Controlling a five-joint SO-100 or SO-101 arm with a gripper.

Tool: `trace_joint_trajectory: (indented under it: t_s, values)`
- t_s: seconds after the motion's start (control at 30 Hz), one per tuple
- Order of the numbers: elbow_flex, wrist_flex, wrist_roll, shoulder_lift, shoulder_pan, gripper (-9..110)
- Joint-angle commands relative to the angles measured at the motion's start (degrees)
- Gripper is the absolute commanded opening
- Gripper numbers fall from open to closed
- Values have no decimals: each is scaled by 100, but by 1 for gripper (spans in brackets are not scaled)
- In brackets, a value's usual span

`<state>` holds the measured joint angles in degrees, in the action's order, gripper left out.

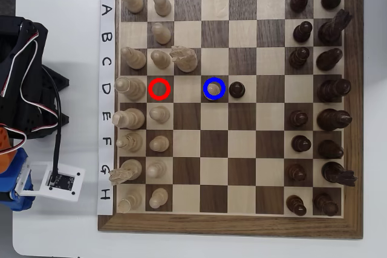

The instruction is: Move the piece to destination

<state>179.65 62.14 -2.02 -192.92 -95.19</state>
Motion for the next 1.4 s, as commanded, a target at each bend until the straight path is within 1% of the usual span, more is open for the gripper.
trace_joint_trajectory:
  t_s: [0.0,0.33,0.57,0.83,1.17,1.37]
  values:
    - [-26,-44,70,-352,-35,0]
    - [-26,-44,79,-352,-35,0]
    - [-26,-44,-167,-352,229,0]
    - [-26,-44,-44,-352,114,0]
    - [-26,-44,-431,-343,501,0]
    - [-26,-44,-158,-343,220,0]
